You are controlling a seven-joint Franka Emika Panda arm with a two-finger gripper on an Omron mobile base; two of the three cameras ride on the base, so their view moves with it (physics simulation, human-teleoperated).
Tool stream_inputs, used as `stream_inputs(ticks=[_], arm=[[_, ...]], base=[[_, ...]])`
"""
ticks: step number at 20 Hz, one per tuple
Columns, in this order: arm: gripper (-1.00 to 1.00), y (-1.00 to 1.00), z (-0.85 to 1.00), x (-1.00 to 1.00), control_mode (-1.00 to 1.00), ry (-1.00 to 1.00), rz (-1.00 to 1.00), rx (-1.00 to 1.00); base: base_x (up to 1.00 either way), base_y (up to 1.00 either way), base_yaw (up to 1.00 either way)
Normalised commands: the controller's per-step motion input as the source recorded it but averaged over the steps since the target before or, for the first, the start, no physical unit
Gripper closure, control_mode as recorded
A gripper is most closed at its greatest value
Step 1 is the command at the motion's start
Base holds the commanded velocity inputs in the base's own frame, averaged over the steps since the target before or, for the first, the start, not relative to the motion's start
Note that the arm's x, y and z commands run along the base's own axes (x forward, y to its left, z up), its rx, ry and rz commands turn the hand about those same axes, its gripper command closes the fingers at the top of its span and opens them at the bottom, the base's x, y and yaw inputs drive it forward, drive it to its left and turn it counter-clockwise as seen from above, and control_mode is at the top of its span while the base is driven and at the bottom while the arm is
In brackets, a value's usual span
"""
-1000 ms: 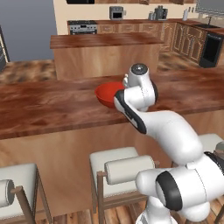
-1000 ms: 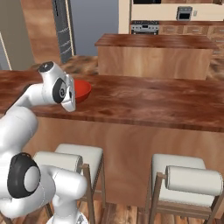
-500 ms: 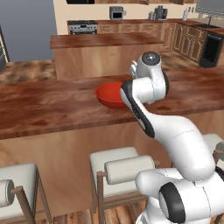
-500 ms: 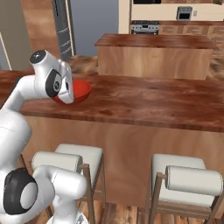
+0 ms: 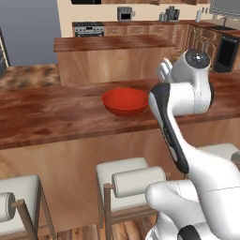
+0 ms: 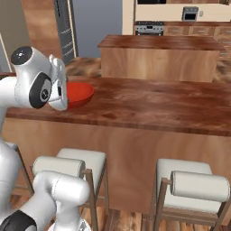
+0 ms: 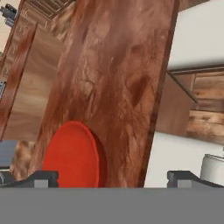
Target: Pick up the bowls from the cabinet and place each bowl in front of a stool on the dining counter.
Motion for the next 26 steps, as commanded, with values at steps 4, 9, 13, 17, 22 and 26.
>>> stream_inputs(ticks=[4,9,13,17,22,26], arm=[[-1.00,-0.63,-0.01,-1.00,-1.00,-0.13,0.01,0.24],[-1.00,-0.29,0.00,-1.00,-1.00,-0.16,0.07,0.27],[-1.00,-0.10,0.00,-0.88,-1.00,-0.15,0.11,0.17],[-1.00,0.00,0.01,-0.49,-1.00,-0.04,0.00,0.00],[-1.00,0.00,0.00,-0.28,-1.00,0.00,-0.03,0.00],[-1.00,-0.02,0.00,-0.10,1.00,0.00,0.00,0.00]], base=[[0.00,0.00,0.00],[0.00,0.00,0.00],[0.00,0.00,0.00],[0.00,0.00,0.00],[0.00,0.00,0.00],[-0.36,-0.28,-0.01]])
